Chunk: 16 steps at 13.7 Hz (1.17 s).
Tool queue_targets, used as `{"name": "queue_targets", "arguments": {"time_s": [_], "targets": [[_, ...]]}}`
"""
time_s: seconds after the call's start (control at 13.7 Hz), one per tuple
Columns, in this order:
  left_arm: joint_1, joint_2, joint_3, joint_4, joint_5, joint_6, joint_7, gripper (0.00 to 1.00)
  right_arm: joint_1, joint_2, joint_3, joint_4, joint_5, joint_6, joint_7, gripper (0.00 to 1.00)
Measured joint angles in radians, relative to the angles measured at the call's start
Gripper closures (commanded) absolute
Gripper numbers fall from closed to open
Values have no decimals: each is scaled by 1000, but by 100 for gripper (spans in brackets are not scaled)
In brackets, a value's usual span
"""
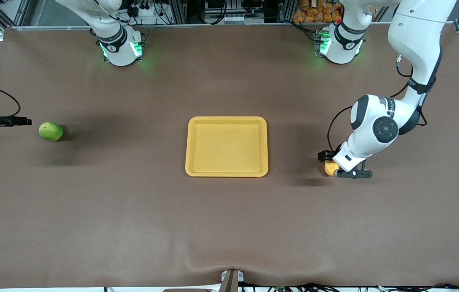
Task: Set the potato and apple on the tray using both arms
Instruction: 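Lower and close the left gripper on the potato while the right grasps the apple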
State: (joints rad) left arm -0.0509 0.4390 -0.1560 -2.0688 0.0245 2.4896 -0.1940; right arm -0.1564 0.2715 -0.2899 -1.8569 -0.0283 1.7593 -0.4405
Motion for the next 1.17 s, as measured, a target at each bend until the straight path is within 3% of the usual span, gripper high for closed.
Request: {"name": "queue_targets", "arguments": {"time_s": [0.59,0.95,1.17], "targets": [[1,12,1,0,4,2,2,18,-14,36,-10,-168,22,286,10,0],[5,14,3,0,4,2,2,32,-15,92,-27,-172,31,316,20,0],[5,17,2,-1,4,2,2,35,-19,114,-37,-175,47,317,35,0]]}}
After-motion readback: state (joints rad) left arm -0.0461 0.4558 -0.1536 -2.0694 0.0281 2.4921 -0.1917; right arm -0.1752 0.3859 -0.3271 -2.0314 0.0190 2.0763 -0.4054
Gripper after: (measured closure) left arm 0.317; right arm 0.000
